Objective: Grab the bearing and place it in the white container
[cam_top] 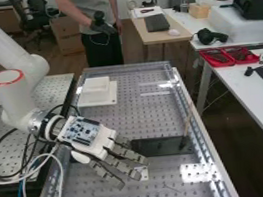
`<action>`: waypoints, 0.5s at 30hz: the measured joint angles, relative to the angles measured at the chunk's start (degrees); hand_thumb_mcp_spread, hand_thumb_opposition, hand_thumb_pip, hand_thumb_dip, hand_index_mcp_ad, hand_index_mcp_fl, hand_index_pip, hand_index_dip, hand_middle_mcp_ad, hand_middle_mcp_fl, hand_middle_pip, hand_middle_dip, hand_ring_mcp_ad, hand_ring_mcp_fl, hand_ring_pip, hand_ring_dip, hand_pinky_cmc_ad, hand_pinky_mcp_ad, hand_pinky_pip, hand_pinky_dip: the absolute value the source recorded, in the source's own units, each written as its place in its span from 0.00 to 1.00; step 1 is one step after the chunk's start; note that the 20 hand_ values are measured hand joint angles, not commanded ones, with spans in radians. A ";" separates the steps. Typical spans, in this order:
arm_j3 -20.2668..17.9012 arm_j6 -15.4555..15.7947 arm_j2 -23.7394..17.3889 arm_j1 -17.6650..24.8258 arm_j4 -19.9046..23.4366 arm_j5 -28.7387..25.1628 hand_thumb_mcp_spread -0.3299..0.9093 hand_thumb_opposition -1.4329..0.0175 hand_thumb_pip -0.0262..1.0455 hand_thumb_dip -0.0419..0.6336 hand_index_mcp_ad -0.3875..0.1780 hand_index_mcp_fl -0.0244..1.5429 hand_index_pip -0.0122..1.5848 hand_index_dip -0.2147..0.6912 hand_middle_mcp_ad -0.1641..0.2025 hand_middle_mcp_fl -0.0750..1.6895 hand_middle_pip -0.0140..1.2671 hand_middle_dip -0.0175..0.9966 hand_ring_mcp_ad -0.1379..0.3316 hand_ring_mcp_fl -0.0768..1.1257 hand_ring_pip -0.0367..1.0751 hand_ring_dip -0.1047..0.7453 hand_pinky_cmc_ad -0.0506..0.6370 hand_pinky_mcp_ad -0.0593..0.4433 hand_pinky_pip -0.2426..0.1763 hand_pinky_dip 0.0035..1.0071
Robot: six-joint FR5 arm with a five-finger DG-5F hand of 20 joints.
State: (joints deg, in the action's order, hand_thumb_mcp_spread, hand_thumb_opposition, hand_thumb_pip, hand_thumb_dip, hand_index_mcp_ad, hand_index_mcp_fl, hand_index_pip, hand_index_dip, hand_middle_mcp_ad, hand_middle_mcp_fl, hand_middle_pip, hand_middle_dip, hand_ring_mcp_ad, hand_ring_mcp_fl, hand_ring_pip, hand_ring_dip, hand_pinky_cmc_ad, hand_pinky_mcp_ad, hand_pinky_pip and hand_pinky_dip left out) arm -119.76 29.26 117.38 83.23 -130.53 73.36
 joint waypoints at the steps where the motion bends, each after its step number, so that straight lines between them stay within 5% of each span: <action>1: -0.03 -0.06 0.00 0.04 0.03 -0.03 0.54 0.43 0.77 0.44 0.57 0.04 0.92 0.38 0.57 0.05 0.11 0.24 0.60 0.06 0.18 0.25 0.62 0.74 0.33 0.50; 15: -0.73 0.42 0.08 0.40 1.01 -0.60 0.54 0.43 0.77 0.44 0.57 0.04 0.92 0.37 0.57 0.05 0.11 0.24 0.60 0.06 0.18 0.25 0.62 0.74 0.33 0.51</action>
State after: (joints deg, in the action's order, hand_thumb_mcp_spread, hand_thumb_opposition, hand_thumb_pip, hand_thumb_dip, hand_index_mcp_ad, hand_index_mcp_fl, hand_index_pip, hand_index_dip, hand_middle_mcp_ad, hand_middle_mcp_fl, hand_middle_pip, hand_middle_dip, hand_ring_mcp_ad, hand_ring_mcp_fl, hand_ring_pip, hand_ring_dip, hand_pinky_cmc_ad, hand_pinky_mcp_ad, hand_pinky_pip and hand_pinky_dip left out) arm -120.49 29.69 117.46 83.63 -129.51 72.76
